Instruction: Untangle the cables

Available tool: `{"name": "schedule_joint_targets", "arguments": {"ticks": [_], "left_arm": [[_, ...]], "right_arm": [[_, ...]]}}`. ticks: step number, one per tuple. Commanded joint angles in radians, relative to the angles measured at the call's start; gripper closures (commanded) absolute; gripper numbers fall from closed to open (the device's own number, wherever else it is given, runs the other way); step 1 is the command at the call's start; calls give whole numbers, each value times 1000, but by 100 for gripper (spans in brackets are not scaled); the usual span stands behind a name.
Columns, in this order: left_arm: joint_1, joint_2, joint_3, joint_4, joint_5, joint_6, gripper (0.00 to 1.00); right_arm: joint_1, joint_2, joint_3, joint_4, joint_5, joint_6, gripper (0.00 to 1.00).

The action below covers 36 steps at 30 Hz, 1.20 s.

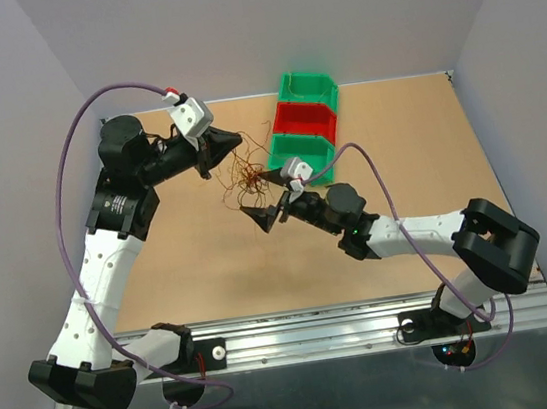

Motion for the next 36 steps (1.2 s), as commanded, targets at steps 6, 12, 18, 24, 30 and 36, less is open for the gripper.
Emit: {"name": "schedule_joint_targets", "arguments": {"ticks": [6,12,18,24,30,36], "left_arm": [[-16,-43,20,4,1,-2,100],[-16,-74,61,-29,-36,21,100],[-16,-89,123,-50,-182,72,100],[-4,-89,137,48,-628,129,100],[140,-86,144,128,-740,61,100],[264,-77,114,162,-742,46,100]], "right_arm": [[0,90,175,42,248,-54,45],[2,122,155,42,241,-63,100],[0,119,62,41,155,-21,99],[2,99,-78,-4,-15,26,100],[2,-31,-251,-25,193,16,99],[2,-429,-534,-27,521,142,100]]}}
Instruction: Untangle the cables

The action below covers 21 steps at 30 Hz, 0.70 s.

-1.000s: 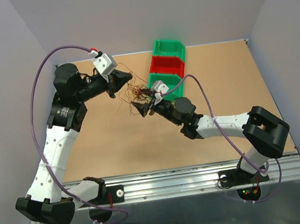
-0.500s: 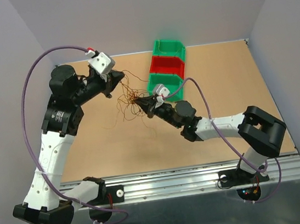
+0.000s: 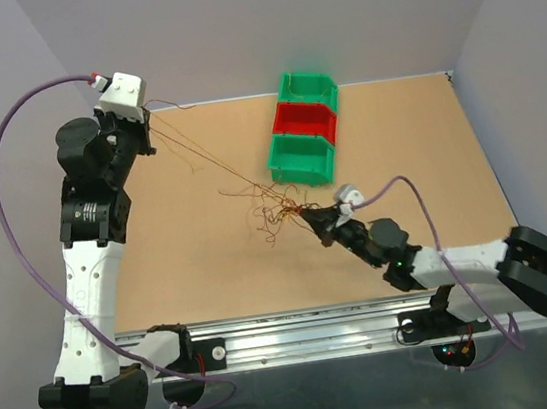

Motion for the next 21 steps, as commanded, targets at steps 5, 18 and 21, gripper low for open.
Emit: {"name": "schedule_joint_targets", "arguments": {"ticks": [5,18,21], "left_arm": [[109,1,7,267,-79,-8,100],[294,-57,-71,381,-115,-41,100],[339,-80,-69,397,-135,-34,100]], "right_arm": [[-6,-613,-293,-76,449,134,100],[-6,-951,-422,-78,940,187,99],[-6,-895,-403,-80,961,216,99]]}}
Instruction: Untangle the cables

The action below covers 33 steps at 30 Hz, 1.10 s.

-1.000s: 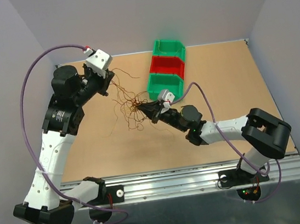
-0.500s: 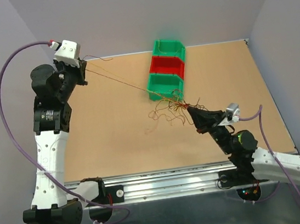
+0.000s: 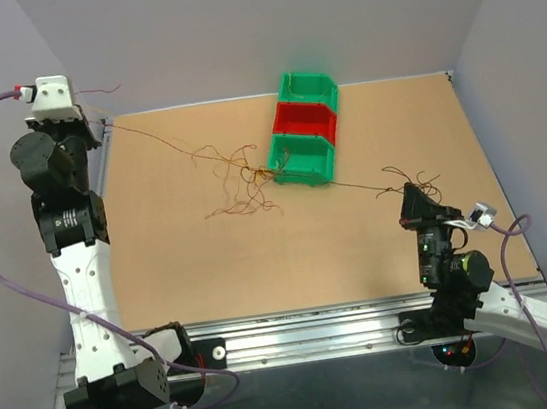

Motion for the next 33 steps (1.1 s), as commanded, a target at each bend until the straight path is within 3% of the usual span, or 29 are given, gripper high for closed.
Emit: {"name": "schedule_joint_targets", "arguments": {"ticks": [1,5,10,12,15,18,23,25,27,31,32,33], "left_arm": [[49,-86,4,173,-101,42,100],[66,-114,0,167,-62,40,100],[66,-126,-3,143,10,36,100],[65,-154,-22,152,108,31,100],[66,-201,-65,152,360,-11,100],[66,-234,-65,152,586,-65,100],[66,-281,-65,140,547,-33,99],[65,-295,-114,146,597,-4,84],[65,-284,-144,151,680,-13,76],[36,-200,-201,178,933,-79,55],[11,-162,-206,178,947,-75,46],[2,-145,-220,178,950,-69,29]], "right_arm": [[-7,58,-118,10,172,33,99],[-7,152,-90,11,142,48,99],[-7,157,-87,16,38,28,99],[-7,146,-92,16,-42,-19,99],[-7,169,-86,19,-316,-56,90],[-7,209,-67,30,-386,-53,99],[-7,318,-18,39,-305,-47,99],[-7,357,8,39,-309,-52,99],[-7,376,25,40,-334,-52,99],[-9,411,107,45,-441,-79,99],[-7,414,126,45,-469,-96,99],[-7,414,143,46,-498,-104,99]]}}
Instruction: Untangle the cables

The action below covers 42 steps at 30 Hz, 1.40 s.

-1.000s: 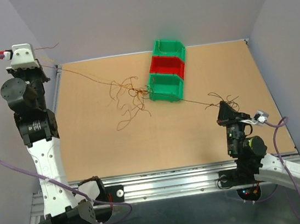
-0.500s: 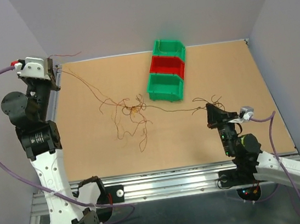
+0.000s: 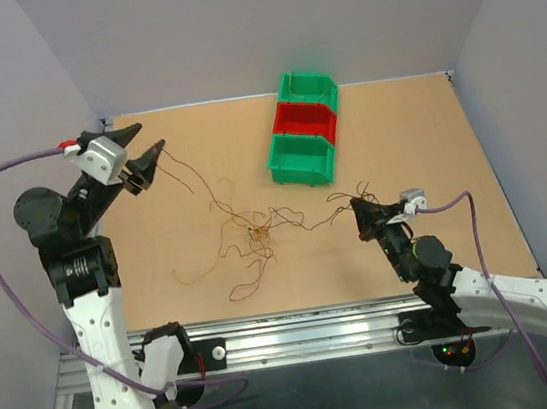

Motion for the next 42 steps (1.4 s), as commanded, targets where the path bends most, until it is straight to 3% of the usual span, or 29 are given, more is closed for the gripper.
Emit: {"name": "schedule_joint_targets", "arguments": {"ticks": [1,7,8,13,18,21,28,36,38,40,41,42], "left_arm": [[-54,129,-49,35,174,-11,24],[-223,211,-147,83,123,104,19],[-311,214,-182,90,76,119,19],[-438,202,-343,273,-113,104,14],[-456,228,-403,359,29,104,11],[-536,272,-419,382,73,130,11],[-704,347,-461,420,71,231,11],[-737,372,-463,555,76,118,12],[-737,372,-460,567,77,105,28],[-737,381,-452,560,68,96,50],[-737,387,-434,545,56,105,78],[-737,401,-426,503,45,128,99]], "right_arm": [[-2,5,133,53,-153,-57,99],[-2,57,280,50,-375,-77,99],[-4,79,295,50,-403,-76,99],[-2,153,406,50,-432,-83,99],[-2,223,492,50,-441,-83,99],[-4,271,544,50,-445,-65,99],[-2,360,635,53,-466,-47,99],[-2,397,656,62,-483,-34,99],[-2,400,648,68,-477,-30,99],[-4,406,642,74,-471,-27,99],[-2,406,635,82,-466,-27,99],[-2,407,630,87,-458,-25,99]]}}
